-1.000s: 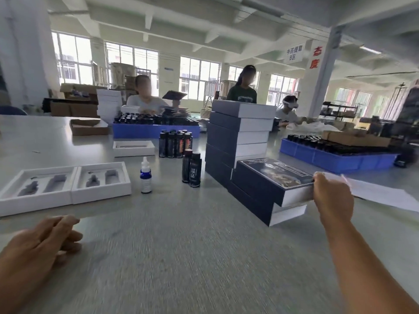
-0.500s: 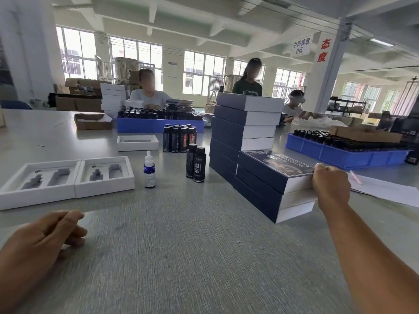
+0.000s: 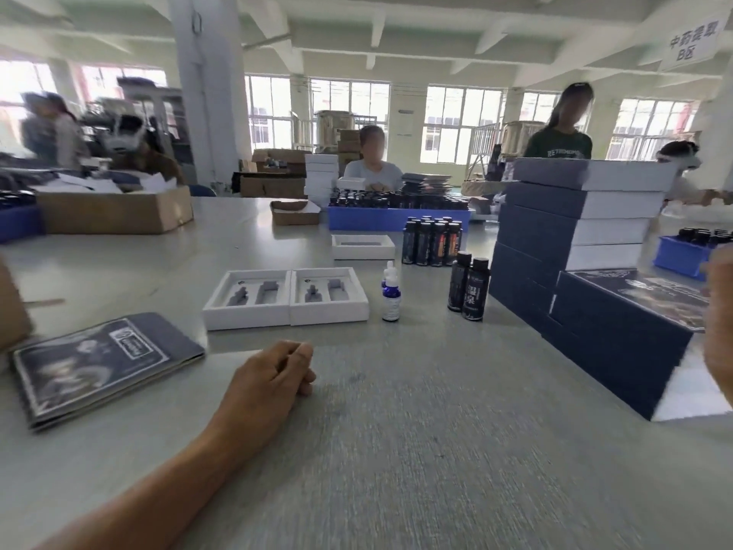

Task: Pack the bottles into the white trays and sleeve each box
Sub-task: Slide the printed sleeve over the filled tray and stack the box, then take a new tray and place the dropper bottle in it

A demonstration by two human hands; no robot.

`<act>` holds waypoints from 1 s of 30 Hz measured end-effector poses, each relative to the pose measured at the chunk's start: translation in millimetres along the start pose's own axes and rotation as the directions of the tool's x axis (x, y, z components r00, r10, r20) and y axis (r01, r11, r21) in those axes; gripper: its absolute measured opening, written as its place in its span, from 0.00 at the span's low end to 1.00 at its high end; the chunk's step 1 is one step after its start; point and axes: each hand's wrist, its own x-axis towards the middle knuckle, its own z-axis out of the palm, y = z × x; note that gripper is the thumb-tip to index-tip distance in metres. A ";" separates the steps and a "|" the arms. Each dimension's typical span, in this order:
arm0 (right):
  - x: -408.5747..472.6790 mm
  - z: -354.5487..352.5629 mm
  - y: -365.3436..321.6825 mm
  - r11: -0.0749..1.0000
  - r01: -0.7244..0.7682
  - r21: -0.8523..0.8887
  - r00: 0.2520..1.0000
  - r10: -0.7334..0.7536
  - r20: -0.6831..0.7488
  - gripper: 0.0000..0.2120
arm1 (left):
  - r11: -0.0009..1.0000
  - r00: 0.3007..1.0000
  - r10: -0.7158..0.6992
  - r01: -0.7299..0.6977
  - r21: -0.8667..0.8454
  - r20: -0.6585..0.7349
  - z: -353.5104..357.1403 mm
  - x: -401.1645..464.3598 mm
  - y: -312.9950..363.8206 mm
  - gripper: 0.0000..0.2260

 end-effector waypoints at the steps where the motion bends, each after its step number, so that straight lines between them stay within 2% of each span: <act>1: -18.3 12.3 -22.7 0.998 0.027 0.059 0.995 -0.033 0.096 0.22 | 1.000 1.000 0.001 -0.001 0.005 0.002 0.1 -0.4 1.1 0.10; 3: -65.0 41.5 -58.2 0.987 0.152 0.057 0.931 -0.162 0.328 0.17 | 0.999 1.000 0.013 -0.013 0.038 -0.002 0.1 -1.8 2.1 0.09; 5: -110.7 66.5 -70.4 0.964 0.257 0.071 0.785 -0.251 0.567 0.16 | 0.997 1.000 0.020 -0.019 0.080 -0.018 0.1 -4.3 1.9 0.06; 7: -132.9 82.1 -69.4 0.930 0.366 0.028 0.663 -0.282 0.693 0.17 | 0.995 0.999 0.022 -0.019 0.094 -0.039 0.4 -6.1 1.7 0.05; 8: -135.6 84.9 -68.6 0.913 0.407 -0.019 0.637 -0.269 0.722 0.19 | 0.993 0.998 0.030 -0.023 0.118 -0.054 0.7 -5.7 1.9 0.06; 12: -132.5 84.9 -71.7 0.913 0.406 -0.051 0.644 -0.246 0.725 0.25 | 0.923 0.987 0.115 -0.065 0.379 -0.112 -3.4 10.8 2.5 0.16; 15: -131.8 86.0 -72.3 0.906 0.419 -0.061 0.626 -0.240 0.742 0.21 | 0.819 0.988 0.148 -0.093 0.567 -0.053 -5.2 39.3 1.3 0.24; 19: -130.5 87.5 -71.2 0.913 0.400 -0.082 0.622 -0.204 0.756 0.15 | 0.660 0.983 0.167 -0.165 0.732 0.071 7.4 81.0 2.9 0.31; 22: -128.4 88.2 -72.0 0.919 0.387 -0.079 0.606 -0.189 0.773 0.14 | 0.565 0.981 0.101 -0.194 0.802 0.166 21.8 105.7 4.3 0.32; 25: -124.8 89.7 -73.3 0.923 0.378 -0.072 0.599 -0.185 0.779 0.15 | 0.515 0.980 0.054 -0.191 0.836 0.191 30.4 113.8 9.5 0.33; 30: -124.7 89.2 -69.7 0.926 0.374 -0.053 0.600 -0.198 0.776 0.13 | 0.515 0.971 0.158 -0.238 0.824 0.182 23.2 69.0 36.1 0.26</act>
